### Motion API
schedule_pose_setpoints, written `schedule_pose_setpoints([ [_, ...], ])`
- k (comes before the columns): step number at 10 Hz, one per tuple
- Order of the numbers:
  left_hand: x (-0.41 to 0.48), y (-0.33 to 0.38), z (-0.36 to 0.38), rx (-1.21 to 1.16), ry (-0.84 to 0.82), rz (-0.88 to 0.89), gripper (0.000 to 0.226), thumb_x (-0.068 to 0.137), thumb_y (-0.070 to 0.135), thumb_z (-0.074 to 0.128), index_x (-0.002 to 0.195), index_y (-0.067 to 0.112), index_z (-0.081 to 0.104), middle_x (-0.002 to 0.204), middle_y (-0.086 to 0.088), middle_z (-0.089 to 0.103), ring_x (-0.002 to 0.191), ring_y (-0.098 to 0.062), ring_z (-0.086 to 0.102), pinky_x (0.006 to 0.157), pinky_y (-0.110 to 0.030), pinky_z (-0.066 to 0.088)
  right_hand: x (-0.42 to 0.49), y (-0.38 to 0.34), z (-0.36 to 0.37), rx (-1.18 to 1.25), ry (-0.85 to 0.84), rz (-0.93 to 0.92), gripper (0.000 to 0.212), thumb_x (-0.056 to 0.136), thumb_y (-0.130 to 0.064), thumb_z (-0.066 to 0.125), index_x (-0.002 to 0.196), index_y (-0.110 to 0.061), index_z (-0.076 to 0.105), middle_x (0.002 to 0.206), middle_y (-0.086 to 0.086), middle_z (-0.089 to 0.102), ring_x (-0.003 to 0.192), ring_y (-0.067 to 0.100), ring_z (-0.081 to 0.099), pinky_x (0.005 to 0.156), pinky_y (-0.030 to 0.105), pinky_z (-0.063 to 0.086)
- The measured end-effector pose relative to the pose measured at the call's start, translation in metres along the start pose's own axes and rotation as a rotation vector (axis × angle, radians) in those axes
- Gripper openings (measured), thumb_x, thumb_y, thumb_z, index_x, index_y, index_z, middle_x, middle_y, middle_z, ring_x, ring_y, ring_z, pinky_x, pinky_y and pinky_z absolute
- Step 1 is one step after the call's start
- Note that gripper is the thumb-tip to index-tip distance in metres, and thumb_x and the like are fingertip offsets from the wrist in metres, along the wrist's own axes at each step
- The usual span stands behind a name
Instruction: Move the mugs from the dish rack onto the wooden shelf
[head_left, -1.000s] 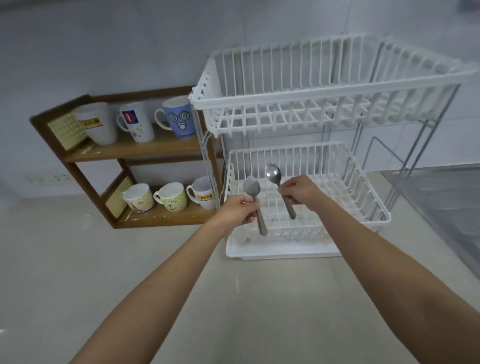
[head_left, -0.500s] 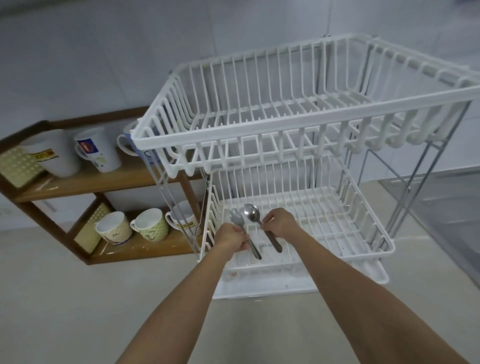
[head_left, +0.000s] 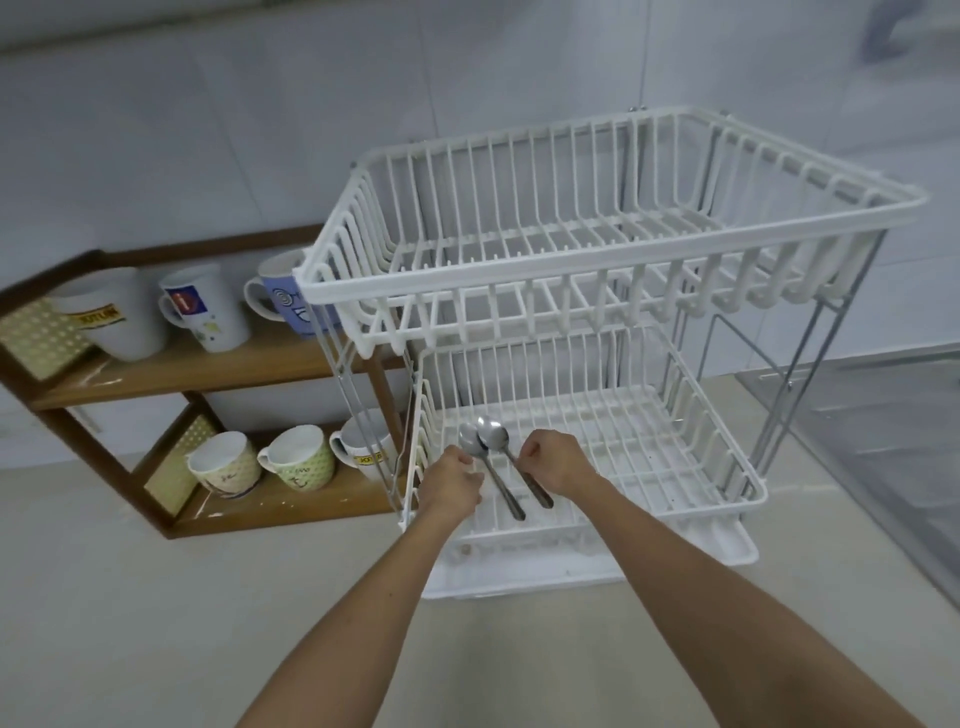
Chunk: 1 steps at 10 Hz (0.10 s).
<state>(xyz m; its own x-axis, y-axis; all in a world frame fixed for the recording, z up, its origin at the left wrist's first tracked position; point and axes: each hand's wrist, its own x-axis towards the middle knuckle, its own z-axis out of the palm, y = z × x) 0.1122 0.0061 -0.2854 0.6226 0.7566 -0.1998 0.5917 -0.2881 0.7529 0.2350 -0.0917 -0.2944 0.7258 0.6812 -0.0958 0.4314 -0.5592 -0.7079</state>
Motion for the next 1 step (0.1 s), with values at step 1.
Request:
schedule_pose_setpoints([
  [1, -0.0072, -0.0066, -0.0091, 0.014, 0.034, 0.132, 0.016, 0.092, 0.014, 0.051, 0.109, 0.015, 0.051, 0.091, -0.012, 0.07, 0.078, -0.026, 0.071, 0.076, -0.043, 0.058, -0.0112, -0.0096, -0.0004, 0.012, 0.071, 0.0, 0.015, 0.09, -0.014, 0.054, 0.089, -0.007, 0.067, 0.084, 0.013, 0.073, 0.076, 0.028, 0.07, 0.069, 0.032, 0.056],
])
